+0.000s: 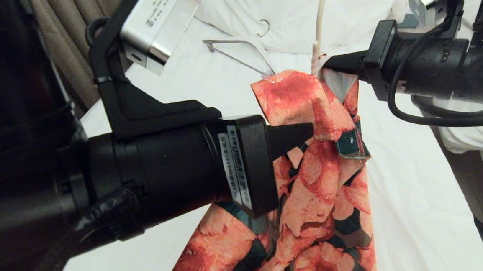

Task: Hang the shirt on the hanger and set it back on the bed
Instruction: Hook the other side of the shirt onto the hanger

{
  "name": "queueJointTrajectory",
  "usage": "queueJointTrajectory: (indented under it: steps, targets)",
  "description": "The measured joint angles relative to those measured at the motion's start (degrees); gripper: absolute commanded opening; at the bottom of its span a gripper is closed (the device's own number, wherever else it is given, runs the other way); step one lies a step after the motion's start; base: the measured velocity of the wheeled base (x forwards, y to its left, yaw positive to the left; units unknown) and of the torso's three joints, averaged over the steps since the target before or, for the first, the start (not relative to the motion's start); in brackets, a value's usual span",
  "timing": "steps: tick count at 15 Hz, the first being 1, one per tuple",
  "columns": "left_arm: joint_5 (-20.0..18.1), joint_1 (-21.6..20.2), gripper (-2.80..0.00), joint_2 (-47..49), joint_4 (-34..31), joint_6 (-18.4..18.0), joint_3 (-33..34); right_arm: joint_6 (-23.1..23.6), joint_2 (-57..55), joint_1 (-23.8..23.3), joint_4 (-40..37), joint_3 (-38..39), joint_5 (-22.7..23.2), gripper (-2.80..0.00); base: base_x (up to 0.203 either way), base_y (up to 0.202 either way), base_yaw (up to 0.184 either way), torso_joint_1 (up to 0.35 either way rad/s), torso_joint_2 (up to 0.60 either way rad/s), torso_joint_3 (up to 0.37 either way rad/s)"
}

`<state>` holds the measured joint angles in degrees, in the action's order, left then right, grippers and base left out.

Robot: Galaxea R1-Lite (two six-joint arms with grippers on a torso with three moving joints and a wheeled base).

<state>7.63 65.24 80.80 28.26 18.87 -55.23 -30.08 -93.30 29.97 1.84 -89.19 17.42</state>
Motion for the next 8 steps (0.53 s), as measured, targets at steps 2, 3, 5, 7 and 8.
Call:
queueJointTrajectory:
  steps: [2, 3, 5, 7, 8]
  targets:
    - [0.0, 0.1, -2.8, 0.7, 8.3, -0.3, 2.7, 1.5, 1.0, 2.6, 0.0, 0.0, -3.0, -2.8, 0.0, 0.0, 0.0, 0.0, 0.0, 0.0]
    - [-0.1, 0.4, -2.8, 1.3, 13.1, -0.4, 4.2, 1.7, 1.3, 3.7, 0.0, 0.0, -4.0, -2.8, 0.0, 0.0, 0.0, 0.0, 0.0, 0.0]
    - [-0.2, 1.2, -2.8, 2.9, 21.7, -0.5, 6.9, 1.7, 2.3, 5.3, 0.1, -0.2, -4.2, -2.8, 0.0, 0.0, 0.0, 0.0, 0.0, 0.0]
    - [-0.4, 1.9, -2.8, 4.8, 29.1, -0.6, 9.1, 1.7, 3.5, 6.7, 0.1, -0.3, -4.3, -2.8, 0.0, 0.0, 0.0, 0.0, 0.0, 0.0]
    - [-0.9, 2.1, -2.8, 5.9, 32.6, -0.6, 10.1, 1.8, 4.2, 7.7, 0.0, -0.3, -4.3, -2.8, 0.0, 0.0, 0.0, 0.0, 0.0, 0.0]
